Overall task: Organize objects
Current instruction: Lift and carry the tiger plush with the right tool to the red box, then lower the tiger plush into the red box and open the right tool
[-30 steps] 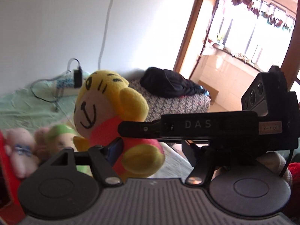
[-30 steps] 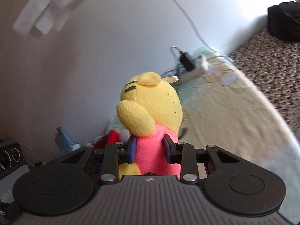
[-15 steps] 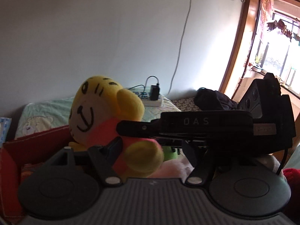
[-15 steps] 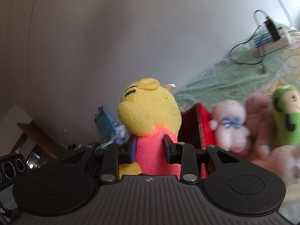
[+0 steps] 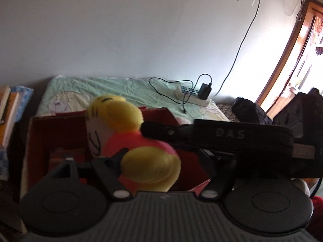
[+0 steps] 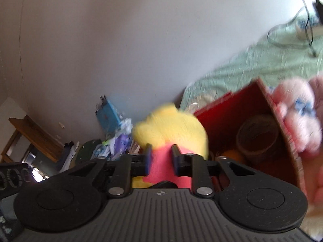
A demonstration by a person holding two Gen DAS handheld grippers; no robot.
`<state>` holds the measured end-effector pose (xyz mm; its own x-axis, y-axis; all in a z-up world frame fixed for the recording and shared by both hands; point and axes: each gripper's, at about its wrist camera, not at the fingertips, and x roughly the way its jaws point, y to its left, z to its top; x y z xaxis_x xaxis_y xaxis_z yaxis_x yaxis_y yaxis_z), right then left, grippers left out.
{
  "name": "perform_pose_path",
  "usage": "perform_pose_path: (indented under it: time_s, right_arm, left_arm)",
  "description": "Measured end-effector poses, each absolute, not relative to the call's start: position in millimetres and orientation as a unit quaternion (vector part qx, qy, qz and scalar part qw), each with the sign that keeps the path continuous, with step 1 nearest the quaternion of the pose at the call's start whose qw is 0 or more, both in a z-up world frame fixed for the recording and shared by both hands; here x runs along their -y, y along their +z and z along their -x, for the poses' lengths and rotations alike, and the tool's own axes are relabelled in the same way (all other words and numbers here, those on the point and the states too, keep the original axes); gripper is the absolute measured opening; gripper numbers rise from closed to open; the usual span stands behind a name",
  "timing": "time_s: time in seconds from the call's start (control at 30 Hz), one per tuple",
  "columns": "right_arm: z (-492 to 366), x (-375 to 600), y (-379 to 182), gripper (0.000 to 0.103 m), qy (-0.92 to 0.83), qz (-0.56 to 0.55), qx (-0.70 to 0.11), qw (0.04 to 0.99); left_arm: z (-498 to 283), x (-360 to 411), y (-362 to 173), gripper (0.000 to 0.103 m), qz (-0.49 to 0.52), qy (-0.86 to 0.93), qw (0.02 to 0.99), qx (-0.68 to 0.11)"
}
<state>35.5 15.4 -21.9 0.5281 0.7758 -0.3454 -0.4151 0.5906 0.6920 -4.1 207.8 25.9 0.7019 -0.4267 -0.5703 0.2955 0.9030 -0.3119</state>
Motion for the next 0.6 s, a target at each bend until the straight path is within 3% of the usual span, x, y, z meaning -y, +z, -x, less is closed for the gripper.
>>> perform_pose_path:
  time_s: [0.13,0.37,0.6]
  right_arm:
    - [-29,-6,-21,0.011,0.335,-0.234,-0.321,0.854]
    - [-43,11,-38,0.022,0.286,-0.235,-0.336,0.866]
    - [-55,9,-46,0.026,0.292,-0.240,-0.352,0.856]
  left_arm:
    - [-11,-188,13,0.074,0.114,-0.246,0.898,-0.347]
    - [-26,-166,-17,0.074,0.075,-0.241,0.887,-0.387]
    - [-33,-190,-35,0.082,0.068,-0.203,0.886,-0.411]
